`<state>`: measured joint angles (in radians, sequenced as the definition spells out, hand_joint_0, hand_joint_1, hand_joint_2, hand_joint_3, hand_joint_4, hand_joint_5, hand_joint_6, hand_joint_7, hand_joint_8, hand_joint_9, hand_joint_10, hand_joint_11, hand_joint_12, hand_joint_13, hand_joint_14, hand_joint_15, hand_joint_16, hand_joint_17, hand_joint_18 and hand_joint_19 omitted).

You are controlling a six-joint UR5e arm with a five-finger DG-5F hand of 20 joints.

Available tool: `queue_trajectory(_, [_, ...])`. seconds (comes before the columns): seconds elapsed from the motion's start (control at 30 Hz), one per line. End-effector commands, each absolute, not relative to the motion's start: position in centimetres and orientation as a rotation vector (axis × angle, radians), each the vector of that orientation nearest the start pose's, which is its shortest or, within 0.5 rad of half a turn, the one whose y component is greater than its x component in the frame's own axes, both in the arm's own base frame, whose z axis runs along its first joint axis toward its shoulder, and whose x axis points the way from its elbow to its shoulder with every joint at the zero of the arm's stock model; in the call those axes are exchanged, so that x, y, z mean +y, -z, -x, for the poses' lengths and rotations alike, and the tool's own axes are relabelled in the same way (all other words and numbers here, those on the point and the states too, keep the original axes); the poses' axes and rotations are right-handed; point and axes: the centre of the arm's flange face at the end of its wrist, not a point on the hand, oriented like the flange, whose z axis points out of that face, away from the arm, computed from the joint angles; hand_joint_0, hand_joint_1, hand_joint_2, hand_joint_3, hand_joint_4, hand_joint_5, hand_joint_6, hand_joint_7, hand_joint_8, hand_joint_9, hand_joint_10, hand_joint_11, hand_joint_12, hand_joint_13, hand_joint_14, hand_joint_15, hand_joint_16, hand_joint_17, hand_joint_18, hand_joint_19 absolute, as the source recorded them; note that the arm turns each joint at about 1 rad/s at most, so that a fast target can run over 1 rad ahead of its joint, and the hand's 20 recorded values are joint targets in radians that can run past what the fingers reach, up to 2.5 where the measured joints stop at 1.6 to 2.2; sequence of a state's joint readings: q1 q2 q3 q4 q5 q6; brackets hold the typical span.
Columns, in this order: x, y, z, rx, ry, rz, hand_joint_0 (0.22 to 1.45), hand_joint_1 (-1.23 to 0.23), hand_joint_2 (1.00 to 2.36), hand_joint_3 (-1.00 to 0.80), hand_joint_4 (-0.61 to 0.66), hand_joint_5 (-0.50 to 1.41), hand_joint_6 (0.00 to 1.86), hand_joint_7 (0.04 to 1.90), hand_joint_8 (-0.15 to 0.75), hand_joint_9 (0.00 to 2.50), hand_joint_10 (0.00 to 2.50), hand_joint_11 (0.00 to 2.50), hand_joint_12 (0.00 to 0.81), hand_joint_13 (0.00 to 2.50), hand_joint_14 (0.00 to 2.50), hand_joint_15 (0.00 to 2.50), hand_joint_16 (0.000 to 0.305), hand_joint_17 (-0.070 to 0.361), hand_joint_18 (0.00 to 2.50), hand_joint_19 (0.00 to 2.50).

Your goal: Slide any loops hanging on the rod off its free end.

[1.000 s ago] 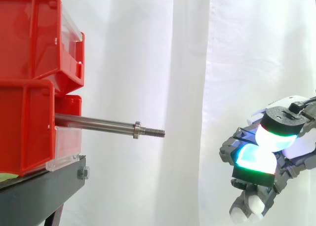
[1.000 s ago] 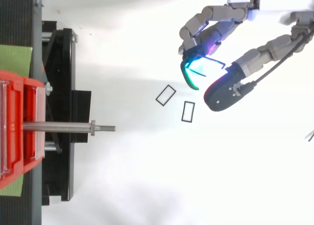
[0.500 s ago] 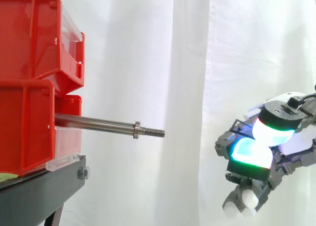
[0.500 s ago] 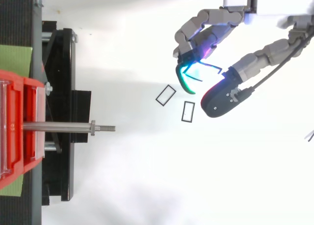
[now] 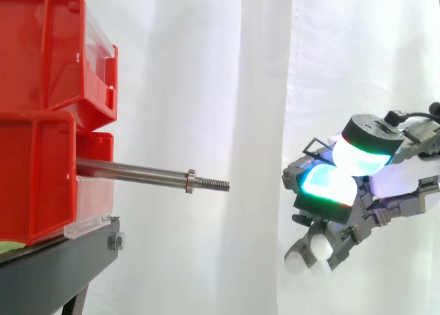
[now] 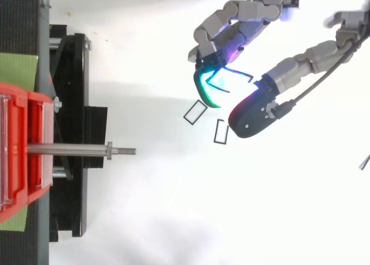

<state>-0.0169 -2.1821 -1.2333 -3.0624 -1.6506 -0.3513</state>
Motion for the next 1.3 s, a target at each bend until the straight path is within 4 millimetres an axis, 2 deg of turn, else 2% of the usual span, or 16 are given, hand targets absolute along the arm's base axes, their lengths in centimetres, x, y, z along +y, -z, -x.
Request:
queue_trajectory(0.0, [-13.72,-28.81,-69.92,1.542,-0.932,-1.021,0.65,-0.76,1.01,-0.37,-0.01,-0.21,0.78,1.31,0.236,0.75,0.01,0.22,0.273,0.50,0.00,0.00,0.042,0.095,0.42,0.10])
queue_trajectory(0.7, [-13.72,-28.86,-69.99,1.536,-0.935,-1.017,0.65,-0.77,1.01,-0.38,0.01,-0.20,0.78,1.32,0.272,0.78,0.00,0.13,0.275,0.48,0.00,0.00,0.041,0.093,0.38,0.07])
queue_trajectory(1.27, [-13.72,-28.96,-69.97,1.535,-0.935,-1.016,0.65,-0.76,1.01,-0.38,0.07,-0.20,0.78,1.34,0.315,0.77,0.00,0.05,0.276,0.40,0.00,0.00,0.041,0.092,0.27,0.00])
